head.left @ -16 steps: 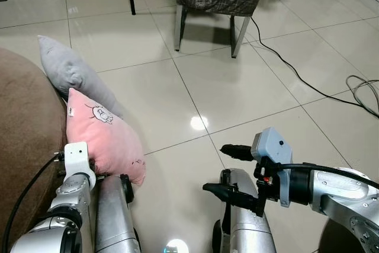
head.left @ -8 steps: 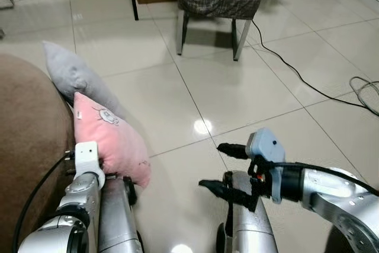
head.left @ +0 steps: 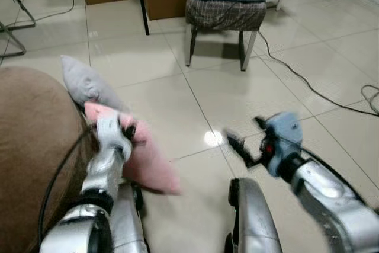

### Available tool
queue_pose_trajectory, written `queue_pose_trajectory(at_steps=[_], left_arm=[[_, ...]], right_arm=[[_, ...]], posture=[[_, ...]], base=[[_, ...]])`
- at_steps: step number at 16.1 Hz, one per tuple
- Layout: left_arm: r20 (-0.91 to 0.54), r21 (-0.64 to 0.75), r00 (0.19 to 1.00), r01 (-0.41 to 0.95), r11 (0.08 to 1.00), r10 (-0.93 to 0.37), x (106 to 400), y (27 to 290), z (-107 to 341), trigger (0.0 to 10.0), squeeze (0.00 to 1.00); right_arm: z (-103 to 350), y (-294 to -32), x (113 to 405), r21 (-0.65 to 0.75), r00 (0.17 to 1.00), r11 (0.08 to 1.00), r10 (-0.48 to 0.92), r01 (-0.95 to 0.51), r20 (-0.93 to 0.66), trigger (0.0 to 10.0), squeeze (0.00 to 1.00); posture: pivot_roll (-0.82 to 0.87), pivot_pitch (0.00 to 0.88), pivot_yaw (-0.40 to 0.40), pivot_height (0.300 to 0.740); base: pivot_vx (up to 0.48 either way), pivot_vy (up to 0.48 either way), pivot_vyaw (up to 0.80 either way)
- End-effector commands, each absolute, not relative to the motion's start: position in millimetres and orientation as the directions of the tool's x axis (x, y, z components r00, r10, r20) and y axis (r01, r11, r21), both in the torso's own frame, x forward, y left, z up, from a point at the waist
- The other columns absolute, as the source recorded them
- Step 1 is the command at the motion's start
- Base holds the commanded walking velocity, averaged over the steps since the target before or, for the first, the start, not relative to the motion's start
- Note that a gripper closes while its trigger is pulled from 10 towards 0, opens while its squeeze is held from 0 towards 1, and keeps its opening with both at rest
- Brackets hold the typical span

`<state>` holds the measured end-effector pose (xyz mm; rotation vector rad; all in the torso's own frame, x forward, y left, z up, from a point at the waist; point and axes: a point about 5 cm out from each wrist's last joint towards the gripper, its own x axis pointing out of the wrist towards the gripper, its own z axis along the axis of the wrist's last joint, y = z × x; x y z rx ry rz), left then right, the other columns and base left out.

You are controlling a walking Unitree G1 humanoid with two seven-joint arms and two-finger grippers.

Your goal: Move the pillow to the sofa from floor

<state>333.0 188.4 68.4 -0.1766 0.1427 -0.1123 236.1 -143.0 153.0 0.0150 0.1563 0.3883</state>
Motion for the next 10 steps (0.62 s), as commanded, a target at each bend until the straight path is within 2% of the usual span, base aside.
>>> queue_pose_trajectory(at_steps=[1, 2, 5, 7, 9, 10], left_arm=[[-0.011, -0.157, 0.987, 0.155, 0.975, -0.159, 339, 185, 94, 0.0, 0.00], [0.083, -0.154, 0.983, 0.176, 0.972, -0.164, 338, 181, 116, 0.0, 0.00], [0.288, 0.016, 0.906, 0.318, 0.948, -0.309, 315, 163, 180, 0.0, 0.00], [0.319, 0.064, 0.878, 0.355, 0.933, -0.356, 304, 159, 203, 0.0, 0.00], [0.312, 0.103, 0.892, 0.309, 0.945, -0.326, 299, 167, 220, 0.0, 0.00], [0.296, 0.105, 0.916, 0.250, 0.963, -0.270, 300, 171, 221, 3.6, 0.00]], right_arm=[[155, -150, 238, 0.040, 0.944, 0.953, 0.302, -0.299, -0.130, 10.0, 0.00], [154, -145, 240, 0.020, 0.954, 0.961, 0.275, -0.275, -0.117, 10.0, 0.00], [158, -134, 249, 0.019, 0.966, 0.969, 0.248, -0.247, -0.068, 10.0, 0.00], [165, -135, 257, 0.035, 0.974, 0.974, 0.223, -0.222, -0.037, 10.0, 0.00], [173, -135, 267, 0.042, 0.980, 0.979, 0.200, -0.200, -0.002, 10.0, 0.00], [172, -136, 271, 0.047, 0.984, 0.983, 0.180, -0.180, -0.006, 10.0, 0.00]], posture=[[-0.15, 0.000, 0.056, 0.505], [-0.15, 0.000, 0.058, 0.515], [-0.13, 0.000, 0.057, 0.545], [-0.11, 0.000, 0.048, 0.565], [-0.08, 0.000, 0.024, 0.590], [-0.07, 0.000, 0.008, 0.600]], base=[[0.000, 0.000, 0.00], [0.000, 0.000, 0.00], [0.000, 0.000, 0.00], [0.000, 0.000, 0.00], [0.000, 0.000, 0.00], [0.000, 0.000, 0.00]])
